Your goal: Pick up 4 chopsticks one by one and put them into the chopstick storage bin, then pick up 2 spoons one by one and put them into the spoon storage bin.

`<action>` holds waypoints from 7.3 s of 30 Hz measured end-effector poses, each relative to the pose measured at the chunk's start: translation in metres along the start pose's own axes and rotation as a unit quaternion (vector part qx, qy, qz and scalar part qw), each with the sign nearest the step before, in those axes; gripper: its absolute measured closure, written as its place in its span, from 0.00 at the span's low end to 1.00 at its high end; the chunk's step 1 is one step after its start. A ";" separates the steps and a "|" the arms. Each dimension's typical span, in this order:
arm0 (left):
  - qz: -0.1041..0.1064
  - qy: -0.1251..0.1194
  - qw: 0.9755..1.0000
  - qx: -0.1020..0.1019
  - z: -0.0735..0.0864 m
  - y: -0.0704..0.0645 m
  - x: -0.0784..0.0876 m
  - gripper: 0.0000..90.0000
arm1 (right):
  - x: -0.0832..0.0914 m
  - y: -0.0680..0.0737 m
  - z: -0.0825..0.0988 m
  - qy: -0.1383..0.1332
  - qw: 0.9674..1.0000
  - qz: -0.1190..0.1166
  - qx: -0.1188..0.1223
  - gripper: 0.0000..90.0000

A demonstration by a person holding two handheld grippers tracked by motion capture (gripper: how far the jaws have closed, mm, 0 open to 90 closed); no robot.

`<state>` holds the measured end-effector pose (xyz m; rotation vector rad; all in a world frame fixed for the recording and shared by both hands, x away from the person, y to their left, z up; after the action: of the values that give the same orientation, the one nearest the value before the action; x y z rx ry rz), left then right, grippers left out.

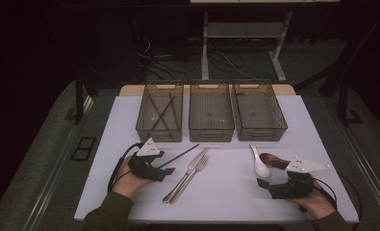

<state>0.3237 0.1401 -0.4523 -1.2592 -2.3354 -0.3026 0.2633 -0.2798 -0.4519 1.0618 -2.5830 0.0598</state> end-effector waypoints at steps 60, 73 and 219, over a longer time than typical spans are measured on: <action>0.015 0.021 0.999 0.022 0.011 0.019 -0.006 0.95 | -0.004 0.002 0.003 0.014 1.000 0.002 0.014 0.13; 0.018 0.013 0.999 0.031 -0.002 0.014 0.010 0.95 | -0.003 0.002 0.003 0.013 1.000 0.001 0.017 0.14; -0.023 -0.060 0.997 0.052 -0.074 0.057 -0.007 0.44 | -0.002 -0.003 0.003 0.011 1.000 0.017 0.013 0.14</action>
<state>0.3968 0.1369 -0.3934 -1.2045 -2.4491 -0.1206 0.2655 -0.2810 -0.4553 1.0198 -2.5879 0.1124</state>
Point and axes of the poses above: each handheld gripper's, and its own axes: x roughly backward along the jaws, z roughly out of its underside, y roughly to its left, the point moved 3 cm from there along -x, roughly forward along the jaws, and after that the axes turned 12 degrees about -y, right-handed, at the moved point
